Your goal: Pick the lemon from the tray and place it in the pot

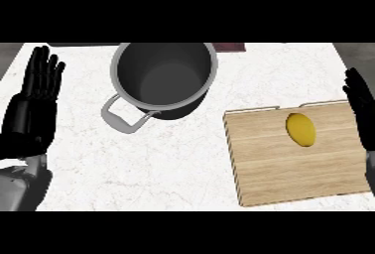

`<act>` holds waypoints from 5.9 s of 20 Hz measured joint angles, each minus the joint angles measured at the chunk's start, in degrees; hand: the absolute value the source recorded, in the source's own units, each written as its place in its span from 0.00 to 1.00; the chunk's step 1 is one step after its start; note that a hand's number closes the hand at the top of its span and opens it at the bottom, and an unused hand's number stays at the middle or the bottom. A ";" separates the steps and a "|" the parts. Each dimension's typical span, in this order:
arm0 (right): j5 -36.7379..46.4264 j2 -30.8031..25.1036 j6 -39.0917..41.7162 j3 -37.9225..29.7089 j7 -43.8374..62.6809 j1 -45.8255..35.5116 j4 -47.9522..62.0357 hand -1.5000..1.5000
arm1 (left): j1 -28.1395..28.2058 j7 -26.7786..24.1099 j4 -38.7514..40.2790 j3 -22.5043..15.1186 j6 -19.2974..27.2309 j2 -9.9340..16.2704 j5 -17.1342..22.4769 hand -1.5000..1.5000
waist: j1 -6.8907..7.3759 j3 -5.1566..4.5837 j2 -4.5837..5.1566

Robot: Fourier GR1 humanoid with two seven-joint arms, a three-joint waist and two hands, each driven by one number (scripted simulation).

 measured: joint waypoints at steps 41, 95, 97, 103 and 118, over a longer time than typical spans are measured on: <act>35.48 1.51 20.97 14.97 65.21 -9.67 -28.21 0.00 | 8.78 23.42 15.59 -0.96 -1.34 7.06 -8.08 0.50 | 1.78 -0.28 -1.29; 47.67 14.90 24.84 2.50 54.26 -6.69 -2.02 1.00 | 9.32 24.55 13.78 5.64 -6.94 0.32 -15.86 0.50 | 1.91 -0.05 -1.05; 49.39 14.55 23.66 2.45 51.85 -6.56 -0.30 1.00 | 9.20 24.62 13.67 6.74 -8.11 0.76 -15.70 0.50 | 1.93 -0.07 -1.05; 54.65 13.26 23.85 4.08 50.91 -6.78 -1.39 1.00 | 9.36 25.05 12.82 7.77 -9.13 -0.12 -16.73 0.50 | 1.88 -0.05 -1.06; 65.17 14.05 23.34 14.98 47.19 6.70 -19.81 1.00 | 9.55 26.83 11.16 9.15 -9.72 -2.64 -19.17 0.50 | 1.41 -0.03 -1.17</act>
